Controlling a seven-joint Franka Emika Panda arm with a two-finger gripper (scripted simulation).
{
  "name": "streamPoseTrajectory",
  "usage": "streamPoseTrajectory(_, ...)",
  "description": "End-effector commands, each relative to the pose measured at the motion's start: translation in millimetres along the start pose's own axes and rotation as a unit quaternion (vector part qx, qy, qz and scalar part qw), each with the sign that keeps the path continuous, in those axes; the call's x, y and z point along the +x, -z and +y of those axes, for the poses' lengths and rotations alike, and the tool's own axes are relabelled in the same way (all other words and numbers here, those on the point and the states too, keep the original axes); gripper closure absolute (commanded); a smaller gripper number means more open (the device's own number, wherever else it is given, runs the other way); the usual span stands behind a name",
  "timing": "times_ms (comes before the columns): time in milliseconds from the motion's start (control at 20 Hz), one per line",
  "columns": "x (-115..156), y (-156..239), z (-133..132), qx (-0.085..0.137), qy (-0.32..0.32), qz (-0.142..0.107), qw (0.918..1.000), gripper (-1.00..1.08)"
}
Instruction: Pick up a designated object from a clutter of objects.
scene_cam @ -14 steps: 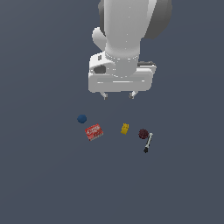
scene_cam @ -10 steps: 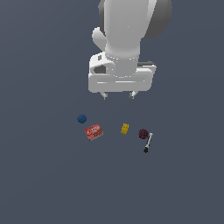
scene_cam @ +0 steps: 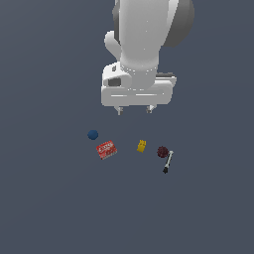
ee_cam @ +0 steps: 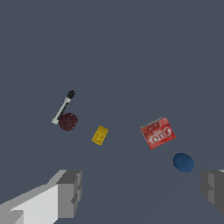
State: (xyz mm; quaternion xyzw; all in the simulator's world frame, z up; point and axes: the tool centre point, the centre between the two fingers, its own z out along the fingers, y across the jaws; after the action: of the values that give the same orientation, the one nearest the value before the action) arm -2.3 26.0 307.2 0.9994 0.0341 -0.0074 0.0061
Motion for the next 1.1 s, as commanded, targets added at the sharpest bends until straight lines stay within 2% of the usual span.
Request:
streamPoseTrajectory(0,-0.1,1.0,0.3,0.000,0.000,0.000,1.0000,-0.92)
streamPoseTrajectory(550,4.1,-28.7,-6.1,0.000,-0.027,0.001,0.9996,-0.92)
streamPoseTrajectory(1050,5.2,-108.0,-24.1,0.000,-0.103,0.004,0.9947,-0.92)
